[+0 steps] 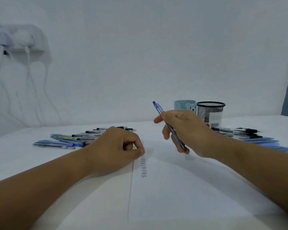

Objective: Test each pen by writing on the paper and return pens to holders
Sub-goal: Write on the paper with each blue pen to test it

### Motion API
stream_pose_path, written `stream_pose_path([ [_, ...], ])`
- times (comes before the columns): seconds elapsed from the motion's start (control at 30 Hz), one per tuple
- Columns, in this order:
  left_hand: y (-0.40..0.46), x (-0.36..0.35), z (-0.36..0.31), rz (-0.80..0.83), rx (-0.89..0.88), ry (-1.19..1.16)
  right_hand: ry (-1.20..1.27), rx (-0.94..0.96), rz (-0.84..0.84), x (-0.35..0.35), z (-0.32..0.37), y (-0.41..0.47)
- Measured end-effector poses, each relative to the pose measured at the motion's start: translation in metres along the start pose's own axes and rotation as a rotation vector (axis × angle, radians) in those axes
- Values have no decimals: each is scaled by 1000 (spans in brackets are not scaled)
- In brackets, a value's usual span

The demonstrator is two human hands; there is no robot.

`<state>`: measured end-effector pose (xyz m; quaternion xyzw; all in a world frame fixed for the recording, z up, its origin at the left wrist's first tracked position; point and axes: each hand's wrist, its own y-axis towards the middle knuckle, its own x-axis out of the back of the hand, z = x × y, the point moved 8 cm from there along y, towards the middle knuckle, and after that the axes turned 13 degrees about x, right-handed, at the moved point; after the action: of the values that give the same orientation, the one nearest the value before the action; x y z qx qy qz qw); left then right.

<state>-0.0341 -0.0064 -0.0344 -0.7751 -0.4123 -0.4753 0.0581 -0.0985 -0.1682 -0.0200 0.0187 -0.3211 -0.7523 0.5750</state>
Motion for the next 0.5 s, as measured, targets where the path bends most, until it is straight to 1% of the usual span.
stream_pose_path([
  [0.07, -2, 3, -5, -65, -30, 18, -24, -2, 26, 12, 3, 6],
  [0.1, -4, 3, -7, -84, -43, 36, -88, -8, 49, 21, 4, 8],
  [0.17, -7, 1, -12, -105, -62, 50, -280, -17, 108, 45, 4, 11],
  [0.27, -9, -3, -16, -118, -48, 11, -624, -27, 207, 84, 1, 14],
  [0.33, -10, -6, -21, -129, -55, 12, -791, -58, 292, 108, -5, 12],
  [0.4, -10, -9, -27, -147, -78, 37, -902, -120, 372, 128, -11, 8],
  [0.5, -9, -9, -27, -158, -89, 56, -1004, -254, 475, 147, -22, 0],
])
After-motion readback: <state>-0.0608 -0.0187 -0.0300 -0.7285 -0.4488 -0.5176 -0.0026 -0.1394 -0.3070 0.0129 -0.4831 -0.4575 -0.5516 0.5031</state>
